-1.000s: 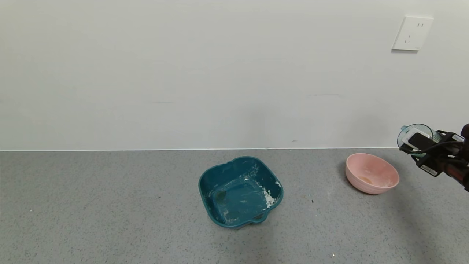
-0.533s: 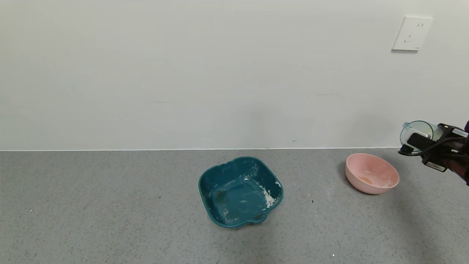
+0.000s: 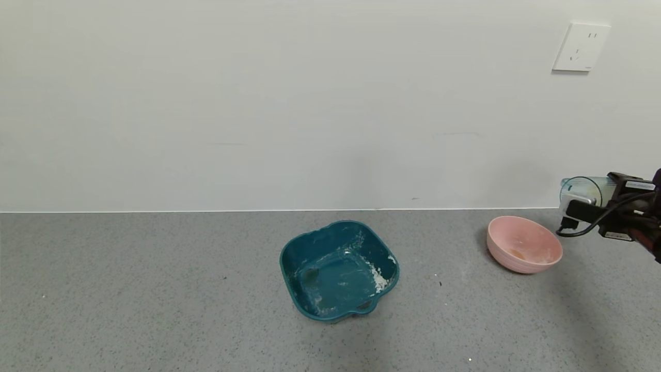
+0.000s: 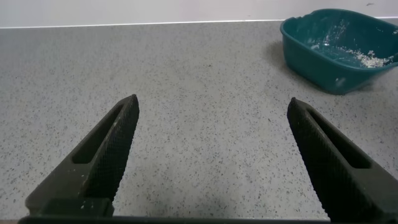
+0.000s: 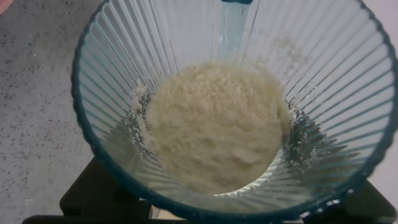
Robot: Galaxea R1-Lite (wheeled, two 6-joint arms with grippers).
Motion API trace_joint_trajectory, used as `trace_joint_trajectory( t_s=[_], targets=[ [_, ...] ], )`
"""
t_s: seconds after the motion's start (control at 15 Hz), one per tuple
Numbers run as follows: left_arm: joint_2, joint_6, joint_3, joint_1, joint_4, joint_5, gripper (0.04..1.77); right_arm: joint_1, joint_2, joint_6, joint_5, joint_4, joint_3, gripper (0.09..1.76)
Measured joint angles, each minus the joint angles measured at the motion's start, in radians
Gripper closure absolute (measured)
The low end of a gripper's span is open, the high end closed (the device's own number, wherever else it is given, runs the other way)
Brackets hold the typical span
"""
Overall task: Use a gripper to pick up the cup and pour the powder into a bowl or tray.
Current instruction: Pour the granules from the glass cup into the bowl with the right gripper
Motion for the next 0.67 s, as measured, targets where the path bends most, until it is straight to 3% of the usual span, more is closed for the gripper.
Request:
trace_joint_trajectory(
  t_s=[0.67],
  targets=[
    [0.000, 0.000, 0.000, 0.000, 0.000, 0.000, 0.09, 0.066, 0.001, -0.191, -0.044, -0.017, 0.021, 0.51]
  ],
)
